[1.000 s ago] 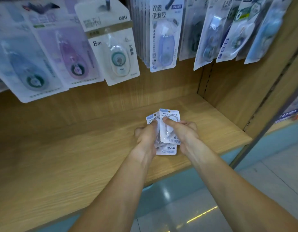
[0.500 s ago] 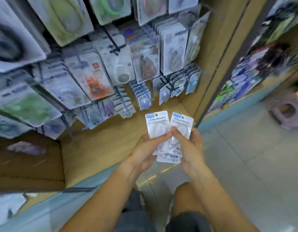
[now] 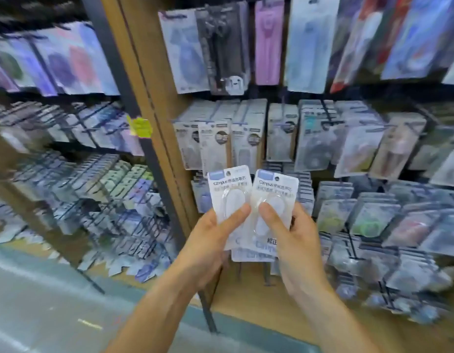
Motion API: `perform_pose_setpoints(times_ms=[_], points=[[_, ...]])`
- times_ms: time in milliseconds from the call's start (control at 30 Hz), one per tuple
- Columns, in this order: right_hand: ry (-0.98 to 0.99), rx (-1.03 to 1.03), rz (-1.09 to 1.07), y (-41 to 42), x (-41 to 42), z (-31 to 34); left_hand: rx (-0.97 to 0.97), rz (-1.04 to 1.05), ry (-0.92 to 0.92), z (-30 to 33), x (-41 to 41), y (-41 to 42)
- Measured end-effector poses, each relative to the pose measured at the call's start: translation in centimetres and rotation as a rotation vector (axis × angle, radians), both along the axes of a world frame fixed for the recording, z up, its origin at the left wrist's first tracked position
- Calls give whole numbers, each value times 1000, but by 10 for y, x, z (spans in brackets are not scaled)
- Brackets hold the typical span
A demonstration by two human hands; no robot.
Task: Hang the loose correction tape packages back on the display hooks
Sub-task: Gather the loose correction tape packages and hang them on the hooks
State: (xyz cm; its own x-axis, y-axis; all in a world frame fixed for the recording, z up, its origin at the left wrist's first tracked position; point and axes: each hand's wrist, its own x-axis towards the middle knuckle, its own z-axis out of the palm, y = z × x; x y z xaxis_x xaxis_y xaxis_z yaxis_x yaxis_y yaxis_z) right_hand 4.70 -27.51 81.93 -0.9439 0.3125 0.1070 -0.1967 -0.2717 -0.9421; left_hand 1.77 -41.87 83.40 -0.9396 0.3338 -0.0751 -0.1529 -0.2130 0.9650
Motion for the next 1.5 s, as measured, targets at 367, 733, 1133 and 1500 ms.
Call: perform_pose_setpoints(times_ms=[367, 733, 1133, 1500], points=[[54, 90, 526, -223, -54, 19, 202, 625, 15, 10, 40, -209], [75, 105, 529, -376, -110, 22, 184, 821, 85, 9, -16, -359], [-76, 68, 489, -634, -128, 12, 223, 794, -30, -16, -32, -655], [-122, -10, 96, -637, -205, 17, 213, 664, -12, -16, -124, -719]])
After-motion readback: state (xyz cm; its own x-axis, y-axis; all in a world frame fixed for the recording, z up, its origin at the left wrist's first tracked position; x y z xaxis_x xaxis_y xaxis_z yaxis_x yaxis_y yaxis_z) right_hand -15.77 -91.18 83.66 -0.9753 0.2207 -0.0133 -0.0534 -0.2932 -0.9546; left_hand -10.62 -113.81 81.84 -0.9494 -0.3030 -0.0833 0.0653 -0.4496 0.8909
